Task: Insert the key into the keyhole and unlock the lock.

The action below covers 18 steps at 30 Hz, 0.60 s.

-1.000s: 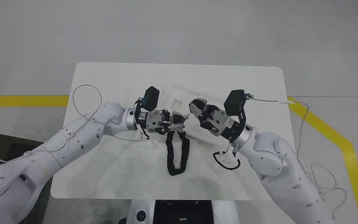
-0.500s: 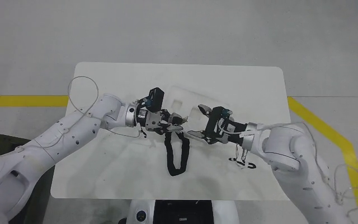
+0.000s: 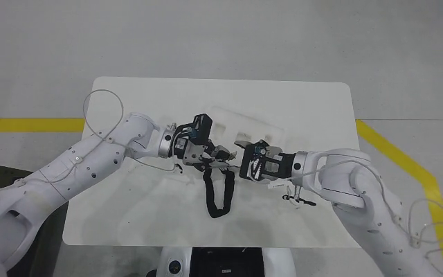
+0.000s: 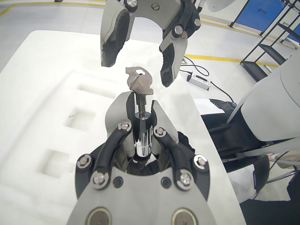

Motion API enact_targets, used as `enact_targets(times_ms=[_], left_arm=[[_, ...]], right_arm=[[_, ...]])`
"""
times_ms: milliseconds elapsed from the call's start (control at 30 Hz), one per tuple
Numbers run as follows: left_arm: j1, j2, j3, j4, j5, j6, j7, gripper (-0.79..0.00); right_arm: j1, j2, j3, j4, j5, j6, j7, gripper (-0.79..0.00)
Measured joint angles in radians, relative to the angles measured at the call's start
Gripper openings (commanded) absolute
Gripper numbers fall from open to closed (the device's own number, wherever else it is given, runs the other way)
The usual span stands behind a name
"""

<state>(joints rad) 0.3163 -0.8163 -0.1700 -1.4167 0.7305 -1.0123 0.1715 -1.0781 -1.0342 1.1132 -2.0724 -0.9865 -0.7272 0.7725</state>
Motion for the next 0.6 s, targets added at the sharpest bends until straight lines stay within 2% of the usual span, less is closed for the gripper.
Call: enact_targets(times_ms=[67, 200, 233, 600], left_arm=[[-0.001, 0.000, 0.000, -0.002, -0.005, 0.000, -0.010, -0.785], [-0.004, 0.000, 0.000, -0.003, -0.012, 0.000, -0.024, -0.785], [-0.004, 0.000, 0.000, -0.003, -0.013, 0.000, -0.025, -0.785], [0.001, 0.000, 0.000, -0.014, -0.006, 0.000, -0.021, -0.785]], right_arm=[[0.010, 0.000, -0.010, 0.001, -0.005, -0.007, 0.008, -0.585], [0.026, 0.000, -0.023, 0.004, -0.003, -0.011, 0.020, -0.760], [0.028, 0.000, -0.024, 0.005, -0.001, -0.010, 0.022, -0.779], [0.027, 0.002, -0.034, 0.020, 0.100, 0.065, 0.066, -0.785]])
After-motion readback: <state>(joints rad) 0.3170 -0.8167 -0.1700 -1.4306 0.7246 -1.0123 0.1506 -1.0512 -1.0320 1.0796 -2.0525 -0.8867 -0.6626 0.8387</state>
